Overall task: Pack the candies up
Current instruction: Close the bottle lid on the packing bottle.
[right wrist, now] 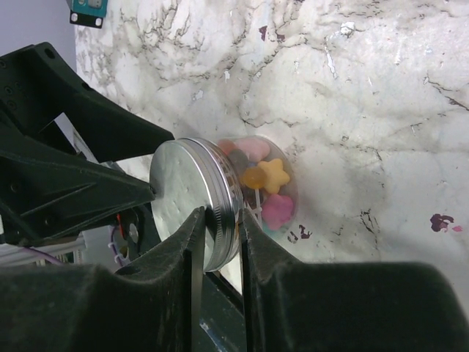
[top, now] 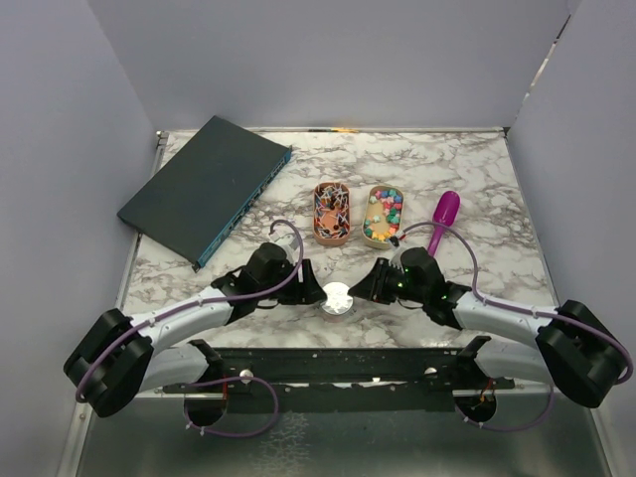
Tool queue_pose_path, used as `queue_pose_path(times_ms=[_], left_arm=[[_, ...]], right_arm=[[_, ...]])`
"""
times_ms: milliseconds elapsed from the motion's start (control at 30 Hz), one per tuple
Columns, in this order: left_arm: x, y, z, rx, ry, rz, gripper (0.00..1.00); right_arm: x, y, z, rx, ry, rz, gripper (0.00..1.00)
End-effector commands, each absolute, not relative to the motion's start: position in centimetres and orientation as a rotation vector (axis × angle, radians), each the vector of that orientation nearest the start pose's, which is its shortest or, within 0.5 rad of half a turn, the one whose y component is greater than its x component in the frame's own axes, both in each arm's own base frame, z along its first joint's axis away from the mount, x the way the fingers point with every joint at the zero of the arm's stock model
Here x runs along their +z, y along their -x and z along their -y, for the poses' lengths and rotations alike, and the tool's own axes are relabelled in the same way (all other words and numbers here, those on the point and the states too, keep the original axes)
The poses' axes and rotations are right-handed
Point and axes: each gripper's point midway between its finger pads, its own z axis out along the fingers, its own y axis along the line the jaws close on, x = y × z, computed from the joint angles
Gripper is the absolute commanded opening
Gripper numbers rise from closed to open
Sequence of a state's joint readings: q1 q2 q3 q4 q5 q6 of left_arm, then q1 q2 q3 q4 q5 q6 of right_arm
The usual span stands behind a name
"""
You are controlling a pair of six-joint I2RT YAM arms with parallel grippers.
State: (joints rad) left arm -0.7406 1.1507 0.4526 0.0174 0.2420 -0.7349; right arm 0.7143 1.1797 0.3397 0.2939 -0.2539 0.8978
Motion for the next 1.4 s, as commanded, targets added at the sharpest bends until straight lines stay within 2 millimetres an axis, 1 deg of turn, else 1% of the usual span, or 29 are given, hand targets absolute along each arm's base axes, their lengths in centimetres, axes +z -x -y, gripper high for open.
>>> queue_pose_path(times_ms=[0, 133, 167, 300, 400, 500, 600, 733, 833, 933, 1033, 1167, 1367], left_arm=[[6.7, -18.1, 25.1, -0.975, -0.157, -2.426, 0.69], [6.4, -18.0, 25.4, -1.003, -0.153, -2.42, 0.73], [6.7, -18.0, 25.6, -1.022, -0.155, -2.402, 0.74], [8.3, -17.9, 26.0, -1.078, -0.191, -2.329, 0.81], [9.8, -17.9, 25.8, -1.098, -0.218, -2.255, 0.84], [10.3, -17.8, 25.6, -1.108, -0.204, -2.228, 0.85], [10.2, -17.6, 25.6, -1.114, -0.199, -2.225, 0.86], [9.9, -17.7, 25.9, -1.122, -0.202, -2.233, 0.86], [9.7, -17.9, 26.2, -1.118, -0.203, -2.233, 0.86], [9.3, -18.3, 26.4, -1.101, -0.2, -2.242, 0.86], [8.6, -18.6, 26.5, -1.075, -0.197, -2.264, 0.86], [7.1, -18.9, 26.5, -1.033, -0.19, -2.309, 0.84], [4.9, -18.5, 26.5, -0.996, -0.189, -2.38, 0.8]], right_arm=[[3.9, -18.0, -24.5, 1.019, -0.086, -2.453, 0.22], [3.4, -17.8, -24.1, 1.004, -0.112, -2.461, 0.23], [3.5, -17.9, -24.0, 1.002, -0.114, -2.456, 0.24], [5.0, -18.5, -24.3, 1.011, -0.088, -2.411, 0.3], [6.3, -19.2, -24.4, 0.988, -0.055, -2.379, 0.3], [6.7, -19.5, -24.5, 0.979, -0.039, -2.371, 0.29], [7.0, -19.6, -25.0, 0.998, -0.015, -2.368, 0.3], [8.2, -20.2, -25.5, 0.999, 0.013, -2.347, 0.31], [9.1, -20.8, -25.8, 0.986, 0.043, -2.333, 0.31], [9.4, -21.1, -26.2, 0.982, 0.072, -2.34, 0.32], [8.8, -21.1, -26.1, 0.961, 0.079, -2.362, 0.31], [7.2, -20.4, -25.5, 0.931, 0.08, -2.408, 0.3], [3.2, -18.2, -23.8, 0.88, 0.04, -2.508, 0.2]])
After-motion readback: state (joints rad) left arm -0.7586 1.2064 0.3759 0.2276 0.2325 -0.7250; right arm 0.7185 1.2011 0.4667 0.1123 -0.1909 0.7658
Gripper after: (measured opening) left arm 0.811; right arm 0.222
